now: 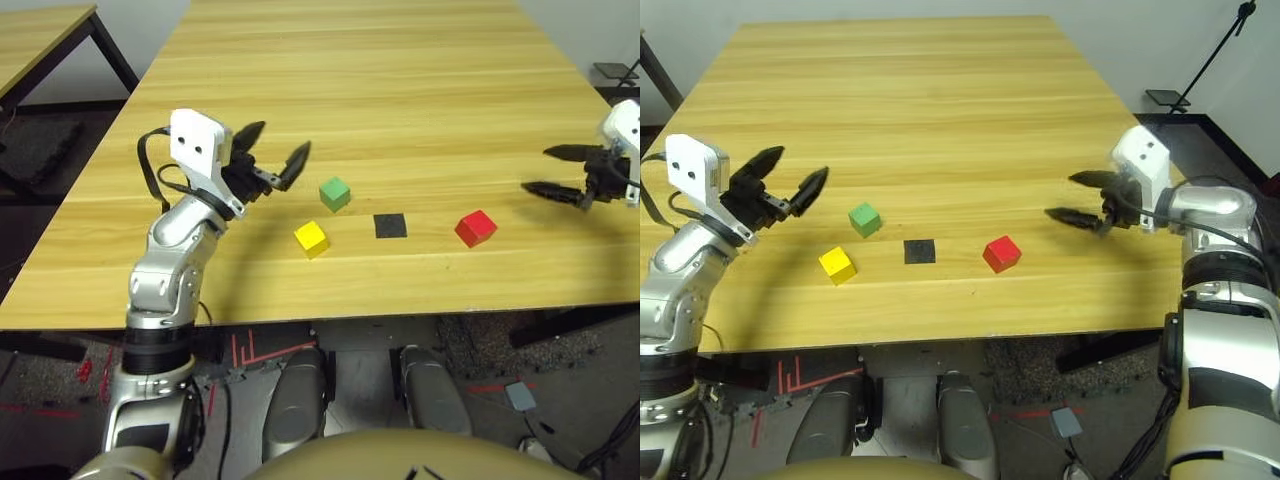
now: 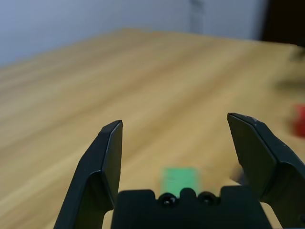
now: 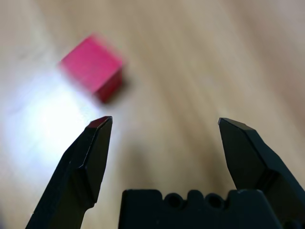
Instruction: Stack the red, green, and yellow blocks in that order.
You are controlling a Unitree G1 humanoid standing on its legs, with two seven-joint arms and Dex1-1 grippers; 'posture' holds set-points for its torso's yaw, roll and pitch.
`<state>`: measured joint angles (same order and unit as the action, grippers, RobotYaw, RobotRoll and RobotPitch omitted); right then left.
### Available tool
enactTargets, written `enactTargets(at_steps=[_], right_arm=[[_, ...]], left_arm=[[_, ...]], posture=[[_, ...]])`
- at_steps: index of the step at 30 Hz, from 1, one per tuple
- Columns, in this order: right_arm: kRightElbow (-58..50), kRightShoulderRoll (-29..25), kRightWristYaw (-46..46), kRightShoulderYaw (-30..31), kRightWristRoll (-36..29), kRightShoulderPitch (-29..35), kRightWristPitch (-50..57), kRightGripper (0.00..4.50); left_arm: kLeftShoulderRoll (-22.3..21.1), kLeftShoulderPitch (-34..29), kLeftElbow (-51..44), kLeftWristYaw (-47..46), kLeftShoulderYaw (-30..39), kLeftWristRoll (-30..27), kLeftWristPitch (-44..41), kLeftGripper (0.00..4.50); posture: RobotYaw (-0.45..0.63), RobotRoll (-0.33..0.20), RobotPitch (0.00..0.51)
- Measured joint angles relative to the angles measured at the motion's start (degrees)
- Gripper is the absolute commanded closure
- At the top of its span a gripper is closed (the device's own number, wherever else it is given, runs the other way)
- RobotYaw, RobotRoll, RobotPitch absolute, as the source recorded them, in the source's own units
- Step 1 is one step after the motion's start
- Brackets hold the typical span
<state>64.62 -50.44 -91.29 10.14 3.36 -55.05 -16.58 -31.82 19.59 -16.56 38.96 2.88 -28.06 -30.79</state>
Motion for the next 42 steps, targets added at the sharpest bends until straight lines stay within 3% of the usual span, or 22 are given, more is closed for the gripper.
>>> enactTargets(at_steps=[2, 6, 19, 34, 42], right_arm=[[0.9, 1.6, -0.7, 3.8, 0.3, -2.5, -2.7, 0.00], [2.7, 5.8, -0.8, 8.3, 0.4, -5.8, -5.7, 0.00], [6.9, 10.4, -0.9, 20.7, 0.4, -11.5, -13.5, 0.00], [4.1, 9.1, -0.9, 33.7, -9.7, -12.2, -13.3, 0.00], [-4.1, 4.2, -0.9, 43.3, -20.6, -14.8, -6.4, 0.00]], left_arm=[[-2.6, 0.0, 0.0, 4.4, -2.6, 0.0, -0.8, 0.03], [-3.4, -0.4, -0.5, 7.4, -5.7, 0.3, -1.5, 0.03], [-3.0, -5.2, -7.7, 2.3, -6.3, 0.5, -5.5, 0.03], [-3.0, -7.4, -12.3, -3.0, -4.6, 0.4, -8.7, 0.03], [-2.4, -7.3, -12.3, -4.1, -4.6, 0.4, -9.0, 0.03]], posture=[[0.23, -0.168, 0.072], [0.27, -0.172, 0.073], [0.38, -0.193, 0.085], [0.40, -0.202, 0.111], [0.37, -0.217, 0.111]])
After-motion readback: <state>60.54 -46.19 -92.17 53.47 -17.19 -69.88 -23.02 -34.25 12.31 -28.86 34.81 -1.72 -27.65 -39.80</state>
